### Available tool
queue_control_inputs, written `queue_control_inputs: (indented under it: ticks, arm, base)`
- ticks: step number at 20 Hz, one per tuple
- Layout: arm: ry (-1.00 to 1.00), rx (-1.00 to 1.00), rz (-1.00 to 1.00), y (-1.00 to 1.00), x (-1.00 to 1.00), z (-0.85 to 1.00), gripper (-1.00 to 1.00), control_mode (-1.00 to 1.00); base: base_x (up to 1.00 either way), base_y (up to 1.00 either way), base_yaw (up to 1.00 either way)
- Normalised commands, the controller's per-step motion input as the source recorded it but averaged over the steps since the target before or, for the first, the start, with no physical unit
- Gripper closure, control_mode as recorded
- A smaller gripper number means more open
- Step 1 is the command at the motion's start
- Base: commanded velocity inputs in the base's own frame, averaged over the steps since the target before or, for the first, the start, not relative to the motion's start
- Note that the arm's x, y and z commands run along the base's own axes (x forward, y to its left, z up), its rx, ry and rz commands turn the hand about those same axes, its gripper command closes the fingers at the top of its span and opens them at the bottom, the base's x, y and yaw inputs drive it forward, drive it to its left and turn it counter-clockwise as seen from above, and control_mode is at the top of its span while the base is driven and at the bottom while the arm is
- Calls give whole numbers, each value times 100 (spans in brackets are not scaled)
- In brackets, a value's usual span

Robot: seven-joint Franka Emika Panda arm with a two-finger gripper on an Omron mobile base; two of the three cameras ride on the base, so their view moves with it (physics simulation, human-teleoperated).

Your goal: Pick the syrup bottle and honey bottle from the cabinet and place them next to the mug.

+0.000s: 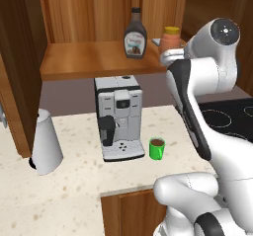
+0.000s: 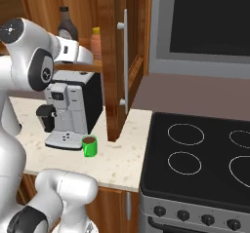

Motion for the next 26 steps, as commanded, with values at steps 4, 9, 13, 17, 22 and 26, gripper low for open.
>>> queue_control_inputs:
  ticks: [4,9,13,17,22,26]
  arm:
    - [-12,12,-3,-22,-27,89,-100,-100]
    - [-6,10,5,-20,6,2,-100,-100]
    - [1,0,14,0,53,-11,-100,-100]
    - [10,-3,5,0,67,1,-100,-100]
    - [8,-4,0,0,50,0,-100,-100]
    - [5,0,0,0,56,-1,-100,-100]
  base:
    - [0,0,0]
    - [0,0,0]
    - [0,0,0]
    - [0,0,0]
    - [0,0,0]
    - [0,0,0]
